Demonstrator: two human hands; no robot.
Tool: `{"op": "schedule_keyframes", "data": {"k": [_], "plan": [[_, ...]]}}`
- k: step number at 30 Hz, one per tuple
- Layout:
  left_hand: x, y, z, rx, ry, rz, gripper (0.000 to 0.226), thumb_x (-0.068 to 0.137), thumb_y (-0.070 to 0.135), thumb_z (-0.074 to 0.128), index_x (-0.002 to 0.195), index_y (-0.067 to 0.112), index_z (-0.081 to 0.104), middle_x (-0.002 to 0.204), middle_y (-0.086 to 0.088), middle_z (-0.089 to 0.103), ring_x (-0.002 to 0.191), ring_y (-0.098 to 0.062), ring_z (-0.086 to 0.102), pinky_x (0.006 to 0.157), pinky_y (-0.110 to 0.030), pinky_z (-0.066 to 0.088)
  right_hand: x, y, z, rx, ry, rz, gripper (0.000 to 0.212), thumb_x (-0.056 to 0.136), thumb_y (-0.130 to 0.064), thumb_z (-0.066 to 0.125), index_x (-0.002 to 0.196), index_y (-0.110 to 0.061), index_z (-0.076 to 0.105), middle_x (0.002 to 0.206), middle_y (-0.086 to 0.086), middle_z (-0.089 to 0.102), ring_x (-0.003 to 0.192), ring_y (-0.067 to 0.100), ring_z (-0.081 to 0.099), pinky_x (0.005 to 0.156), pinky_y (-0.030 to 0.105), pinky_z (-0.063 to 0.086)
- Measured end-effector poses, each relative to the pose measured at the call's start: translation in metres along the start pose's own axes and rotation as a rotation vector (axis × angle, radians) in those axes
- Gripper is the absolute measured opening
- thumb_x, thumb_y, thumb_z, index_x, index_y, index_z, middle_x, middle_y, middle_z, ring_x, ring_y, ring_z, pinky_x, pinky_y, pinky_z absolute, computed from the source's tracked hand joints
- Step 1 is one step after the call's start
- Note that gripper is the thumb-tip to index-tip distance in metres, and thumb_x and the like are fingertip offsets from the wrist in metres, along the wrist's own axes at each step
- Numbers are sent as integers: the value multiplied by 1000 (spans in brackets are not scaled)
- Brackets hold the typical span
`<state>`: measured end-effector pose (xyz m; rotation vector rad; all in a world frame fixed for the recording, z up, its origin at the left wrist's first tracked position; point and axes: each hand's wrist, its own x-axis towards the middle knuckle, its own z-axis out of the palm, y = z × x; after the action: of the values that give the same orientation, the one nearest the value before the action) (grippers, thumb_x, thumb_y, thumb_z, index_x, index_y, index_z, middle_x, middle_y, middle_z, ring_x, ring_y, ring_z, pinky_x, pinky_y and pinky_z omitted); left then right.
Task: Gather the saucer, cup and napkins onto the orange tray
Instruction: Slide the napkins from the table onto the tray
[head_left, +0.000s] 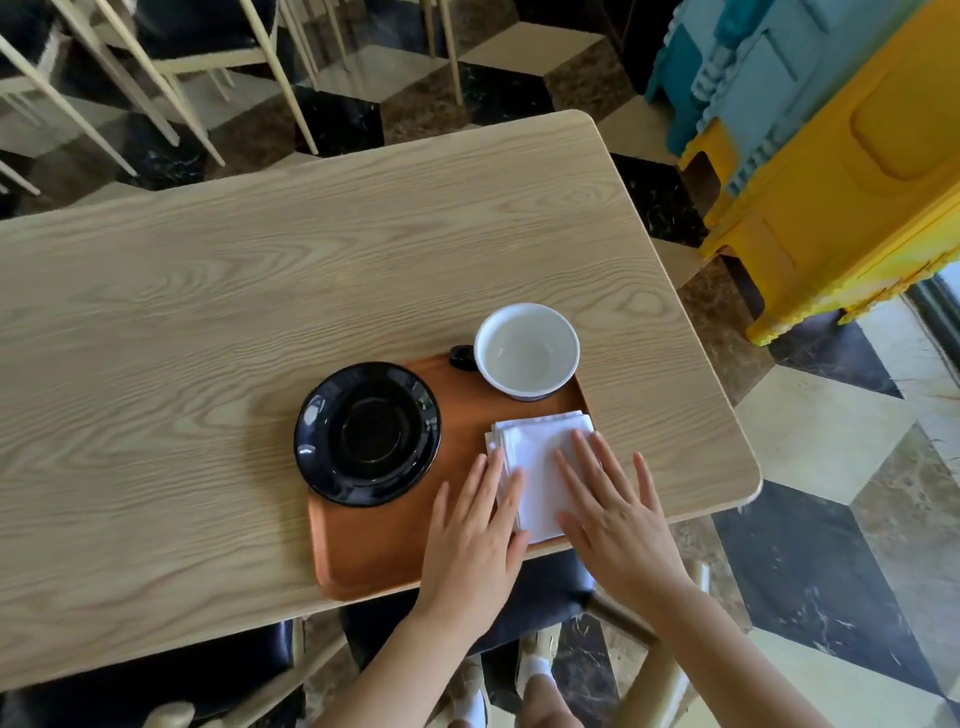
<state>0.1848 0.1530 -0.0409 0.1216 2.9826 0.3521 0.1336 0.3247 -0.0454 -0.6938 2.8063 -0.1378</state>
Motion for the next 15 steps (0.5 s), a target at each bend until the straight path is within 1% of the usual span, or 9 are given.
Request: {"op": "schedule_keyframes", "data": {"k": [2,4,7,9,10,12,13,15], "plan": [[0,0,0,1,-23,-12,57,88,40,28,140,20,35,149,-10,35,136,-24,32,100,-47,39,1,1,-1,-1,-11,2,59,92,-46,3,143,-20,21,153,4,16,141,19,4,109,49,4],[1,-1,0,-9,-31,-14,57,88,40,26,140,19,35,149,-10,34,136,-23,32,101,-46,38,1,1,-2,2,-16,11,59,92,-46,3,143,-20,20,153,4,16,141,19,3,108,50,5],[0,-2,2,-21,-37,-10,57,89,41,30,140,18,35,150,-10,32,137,-23,30,103,-45,36,1,0,-1,-5,-22,20,59,92,-48,0,143,-22,13,154,5,16,141,17,-3,108,50,1],[0,-3,2,-32,-41,-1,57,88,41,40,140,18,35,151,-10,31,137,-23,31,103,-46,38,1,-2,-2,-10,-11,32,60,91,-48,-1,143,-22,12,153,5,16,141,16,-5,110,52,2],[0,-3,1,-38,-43,-1,59,87,41,46,140,18,36,150,-10,33,136,-23,32,103,-46,39,1,-5,-3,-9,-1,43,60,91,-48,-2,142,-21,16,153,6,18,141,17,-3,110,53,3],[-1,-4,-4,-37,-35,-3,61,85,40,54,139,17,38,148,-11,36,135,-23,34,101,-48,41,1,-13,-8,6,44,62,61,92,-46,-2,137,-19,29,147,12,33,138,20,10,108,52,6],[-3,-6,-8,-34,-20,-2,60,85,40,52,139,17,37,148,-11,37,135,-23,34,102,-49,40,1,-19,-11,14,73,64,60,93,-45,-1,132,-18,36,143,14,41,135,21,18,106,51,8],[-9,-12,-17,-39,22,-9,56,89,41,41,140,18,35,148,-12,36,137,-24,32,105,-49,36,6,-34,-17,19,132,32,56,95,-43,7,125,-17,46,135,15,51,130,25,33,106,50,16]]}}
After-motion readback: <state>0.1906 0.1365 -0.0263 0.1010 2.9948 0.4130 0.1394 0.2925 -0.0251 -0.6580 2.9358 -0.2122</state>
